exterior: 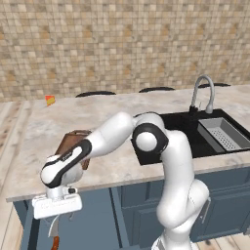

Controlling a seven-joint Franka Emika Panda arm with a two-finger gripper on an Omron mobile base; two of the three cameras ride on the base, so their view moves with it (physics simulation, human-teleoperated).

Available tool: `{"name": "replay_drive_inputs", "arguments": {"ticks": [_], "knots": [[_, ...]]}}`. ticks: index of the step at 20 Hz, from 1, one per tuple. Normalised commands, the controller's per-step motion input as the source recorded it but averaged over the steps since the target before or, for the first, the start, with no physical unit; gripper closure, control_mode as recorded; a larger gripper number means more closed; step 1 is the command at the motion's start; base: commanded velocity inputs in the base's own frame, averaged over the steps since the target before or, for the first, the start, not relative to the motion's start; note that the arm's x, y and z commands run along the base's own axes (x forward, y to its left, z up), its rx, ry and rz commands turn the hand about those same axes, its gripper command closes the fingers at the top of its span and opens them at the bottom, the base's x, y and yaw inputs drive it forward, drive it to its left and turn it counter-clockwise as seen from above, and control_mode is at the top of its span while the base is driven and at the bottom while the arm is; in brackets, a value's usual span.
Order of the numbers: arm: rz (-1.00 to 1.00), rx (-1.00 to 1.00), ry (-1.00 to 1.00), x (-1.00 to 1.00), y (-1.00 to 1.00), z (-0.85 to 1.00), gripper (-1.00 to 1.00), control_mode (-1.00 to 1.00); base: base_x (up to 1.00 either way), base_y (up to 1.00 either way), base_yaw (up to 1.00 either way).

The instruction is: Open the drawer on the left and place the cutting tools on the cutting board.

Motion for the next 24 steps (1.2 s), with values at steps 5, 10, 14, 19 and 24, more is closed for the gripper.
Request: {"name": "replay_drive_inputs", "arguments": {"ticks": [5,10,14,19,24], "knots": [[0.02,-0.10,-0.03,0.00,0.02,-0.11,-1.00,-1.00,0.00,0.00,0.00],[0.02,-0.09,-0.12,0.04,0.00,-0.29,-1.00,-1.00,0.00,0.00,0.00],[0.01,-0.04,-0.04,0.05,0.00,-0.19,-1.00,-1.00,0.00,0.00,0.00],[0.00,-0.02,-0.02,0.00,0.00,-0.20,-1.00,-1.00,0.00,0.00,0.00],[0.00,-0.03,-0.02,0.00,0.00,-0.28,-1.00,-1.00,0.00,0.00,0.00]]}}
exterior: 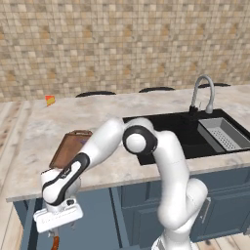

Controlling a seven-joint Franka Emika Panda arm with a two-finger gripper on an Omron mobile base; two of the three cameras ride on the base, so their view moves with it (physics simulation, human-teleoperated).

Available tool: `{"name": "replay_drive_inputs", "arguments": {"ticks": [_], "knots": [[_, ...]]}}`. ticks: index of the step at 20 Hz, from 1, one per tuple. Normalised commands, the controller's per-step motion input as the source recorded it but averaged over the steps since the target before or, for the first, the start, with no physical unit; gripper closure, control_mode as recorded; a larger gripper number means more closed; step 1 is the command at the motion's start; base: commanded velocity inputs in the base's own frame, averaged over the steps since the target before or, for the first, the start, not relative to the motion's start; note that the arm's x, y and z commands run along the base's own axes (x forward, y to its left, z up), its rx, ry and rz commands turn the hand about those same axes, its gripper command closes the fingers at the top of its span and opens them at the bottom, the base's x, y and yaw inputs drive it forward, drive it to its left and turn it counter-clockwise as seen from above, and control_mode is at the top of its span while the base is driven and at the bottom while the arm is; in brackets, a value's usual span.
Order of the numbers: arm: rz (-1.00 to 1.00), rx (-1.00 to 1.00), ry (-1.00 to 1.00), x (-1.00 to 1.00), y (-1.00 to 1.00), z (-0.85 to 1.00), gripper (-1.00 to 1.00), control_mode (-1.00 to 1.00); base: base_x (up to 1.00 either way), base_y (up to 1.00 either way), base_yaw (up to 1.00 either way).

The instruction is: Open the drawer on the left and place the cutting tools on the cutting board.

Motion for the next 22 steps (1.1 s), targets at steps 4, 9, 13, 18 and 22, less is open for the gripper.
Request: {"name": "replay_drive_inputs", "arguments": {"ticks": [4,9,13,18,22], "knots": [[0.00,-0.01,-0.06,0.00,0.00,-0.18,-1.00,-1.00,0.00,0.00,0.00],[0.00,0.00,-0.13,0.00,0.13,-0.10,-1.00,-1.00,0.00,0.00,0.00],[0.00,0.00,-0.13,0.00,0.18,-0.10,-1.00,-1.00,0.00,0.00,0.00],[-0.01,0.00,-0.08,0.00,0.15,-0.18,-1.00,-1.00,0.00,0.00,0.00],[-0.01,0.00,-0.02,0.00,0.03,-0.23,-1.00,-1.00,0.00,0.00,0.00]]}}
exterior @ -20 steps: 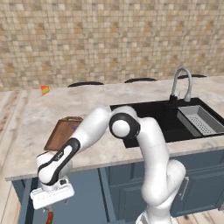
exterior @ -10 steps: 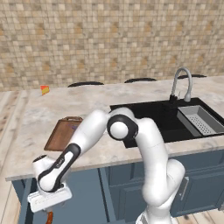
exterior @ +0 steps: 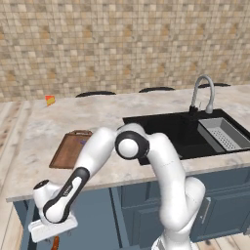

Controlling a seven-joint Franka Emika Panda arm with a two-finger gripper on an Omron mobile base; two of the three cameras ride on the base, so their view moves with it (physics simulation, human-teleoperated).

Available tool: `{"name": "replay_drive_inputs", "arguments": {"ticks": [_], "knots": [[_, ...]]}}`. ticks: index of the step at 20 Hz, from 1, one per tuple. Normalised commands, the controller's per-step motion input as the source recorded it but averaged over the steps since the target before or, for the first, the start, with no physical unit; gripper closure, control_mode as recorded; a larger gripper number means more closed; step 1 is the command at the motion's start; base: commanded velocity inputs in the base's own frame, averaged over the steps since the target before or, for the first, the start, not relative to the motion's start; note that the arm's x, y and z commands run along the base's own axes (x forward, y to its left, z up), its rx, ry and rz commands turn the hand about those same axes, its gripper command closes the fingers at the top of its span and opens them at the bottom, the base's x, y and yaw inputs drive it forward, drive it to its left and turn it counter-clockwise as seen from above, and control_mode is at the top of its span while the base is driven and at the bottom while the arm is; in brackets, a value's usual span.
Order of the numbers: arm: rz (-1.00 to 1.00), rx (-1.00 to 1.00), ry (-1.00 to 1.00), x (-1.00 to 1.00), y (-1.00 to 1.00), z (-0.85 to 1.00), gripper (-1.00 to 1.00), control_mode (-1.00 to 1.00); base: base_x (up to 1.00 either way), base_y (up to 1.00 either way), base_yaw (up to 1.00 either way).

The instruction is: Open the drawer on the left and place the cutting tools on the cutting board.

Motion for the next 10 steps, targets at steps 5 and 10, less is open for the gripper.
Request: {"name": "replay_drive_inputs", "arguments": {"ticks": [5,10], "knots": [[0.00,0.00,-0.02,0.00,0.00,-0.16,-1.00,-1.00,0.00,0.00,0.00],[-0.03,0.00,-0.07,0.07,0.05,-0.03,-1.00,-1.00,0.00,0.00,0.00]]}}
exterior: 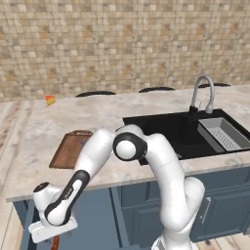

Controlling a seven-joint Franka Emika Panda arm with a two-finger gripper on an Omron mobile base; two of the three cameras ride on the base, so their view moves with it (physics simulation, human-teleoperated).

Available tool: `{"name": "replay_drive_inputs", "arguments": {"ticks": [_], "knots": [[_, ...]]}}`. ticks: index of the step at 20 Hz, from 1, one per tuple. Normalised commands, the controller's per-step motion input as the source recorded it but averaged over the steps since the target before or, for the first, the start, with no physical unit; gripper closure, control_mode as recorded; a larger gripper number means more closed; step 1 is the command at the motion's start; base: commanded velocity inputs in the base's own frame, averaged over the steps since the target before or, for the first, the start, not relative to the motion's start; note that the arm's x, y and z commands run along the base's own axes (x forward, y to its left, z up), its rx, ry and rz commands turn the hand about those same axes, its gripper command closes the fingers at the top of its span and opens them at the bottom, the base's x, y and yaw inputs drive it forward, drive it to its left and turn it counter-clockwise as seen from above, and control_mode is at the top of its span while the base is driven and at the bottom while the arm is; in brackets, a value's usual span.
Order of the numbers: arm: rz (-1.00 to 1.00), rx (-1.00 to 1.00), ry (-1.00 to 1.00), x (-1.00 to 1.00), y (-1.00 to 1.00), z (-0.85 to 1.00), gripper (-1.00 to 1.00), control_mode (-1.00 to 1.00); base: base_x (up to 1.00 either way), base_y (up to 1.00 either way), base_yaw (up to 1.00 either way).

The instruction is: Open the drawer on the left and place the cutting tools on the cutting board.

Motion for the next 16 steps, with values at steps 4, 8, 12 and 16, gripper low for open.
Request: {"name": "replay_drive_inputs", "arguments": {"ticks": [4,8,12,16], "knots": [[-0.05,0.00,-0.08,0.08,0.08,-0.01,-1.00,-1.00,0.00,0.00,0.00],[-0.06,0.00,-0.07,0.03,0.07,-0.08,-1.00,-1.00,0.00,0.00,0.00],[-0.05,0.00,-0.04,-0.03,0.01,-0.22,-1.00,-1.00,0.00,0.00,0.00],[-0.01,0.00,-0.03,-0.40,0.00,-0.31,-1.00,-1.00,0.00,0.00,0.00]]}}
